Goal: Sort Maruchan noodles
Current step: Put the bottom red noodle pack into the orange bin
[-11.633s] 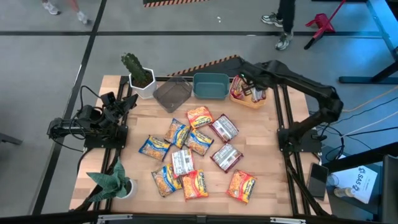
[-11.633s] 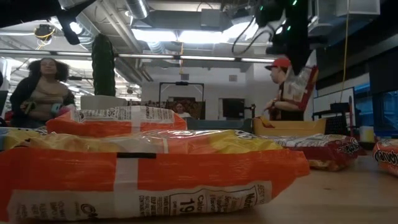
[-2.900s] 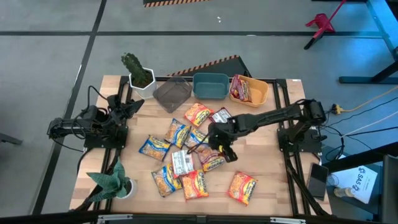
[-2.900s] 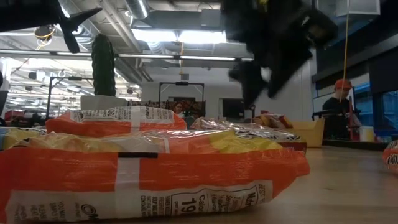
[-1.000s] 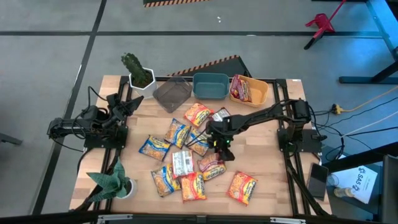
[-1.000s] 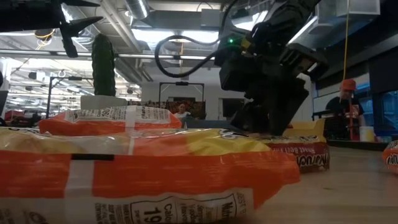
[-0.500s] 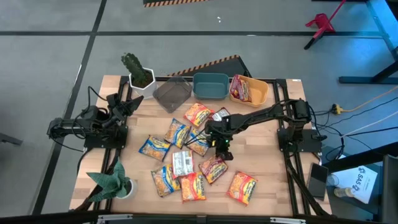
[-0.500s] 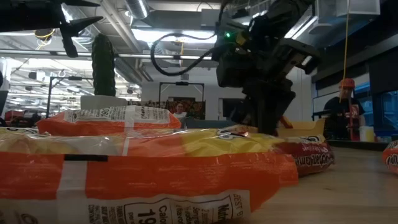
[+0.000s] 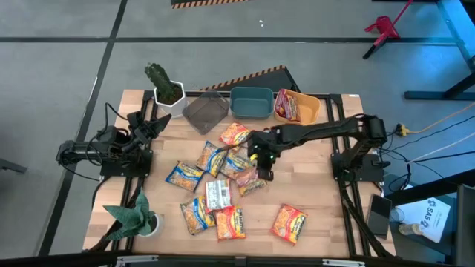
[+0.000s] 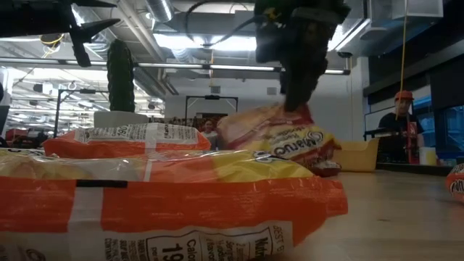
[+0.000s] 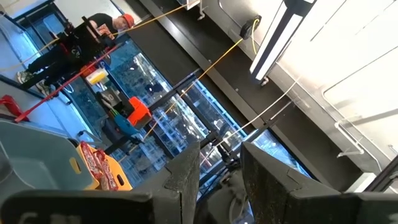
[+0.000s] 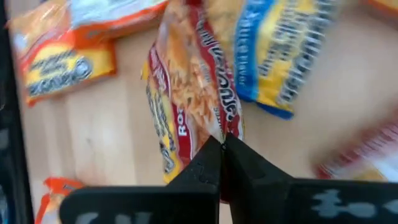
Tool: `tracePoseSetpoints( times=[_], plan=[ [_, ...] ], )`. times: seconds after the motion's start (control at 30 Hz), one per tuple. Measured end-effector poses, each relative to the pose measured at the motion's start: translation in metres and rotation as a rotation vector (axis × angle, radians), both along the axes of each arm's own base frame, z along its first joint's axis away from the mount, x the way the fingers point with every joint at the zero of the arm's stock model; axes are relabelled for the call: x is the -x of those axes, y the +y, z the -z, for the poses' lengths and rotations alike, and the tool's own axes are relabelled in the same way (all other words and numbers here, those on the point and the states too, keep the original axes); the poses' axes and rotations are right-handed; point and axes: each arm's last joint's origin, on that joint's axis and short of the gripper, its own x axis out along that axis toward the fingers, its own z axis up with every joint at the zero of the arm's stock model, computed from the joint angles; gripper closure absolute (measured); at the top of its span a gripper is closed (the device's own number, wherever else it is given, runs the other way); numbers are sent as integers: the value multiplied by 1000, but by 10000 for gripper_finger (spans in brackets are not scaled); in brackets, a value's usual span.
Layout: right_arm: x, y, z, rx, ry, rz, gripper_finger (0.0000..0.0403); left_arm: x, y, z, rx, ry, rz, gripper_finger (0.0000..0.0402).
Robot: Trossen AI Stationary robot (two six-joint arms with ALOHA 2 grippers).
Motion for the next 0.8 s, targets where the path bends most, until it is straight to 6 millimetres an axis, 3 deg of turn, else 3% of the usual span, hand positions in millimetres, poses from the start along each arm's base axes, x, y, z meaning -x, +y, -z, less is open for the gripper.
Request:
tracePoseSetpoints(
  times=[0.37,0.8],
  plan=[
    [54,-35,-53,210,55,265,403,0,0,0,-1,0,1,292],
    [130,-104,-102,445,37,600,403,0,0,0,3,1,-5,292]
  ],
)
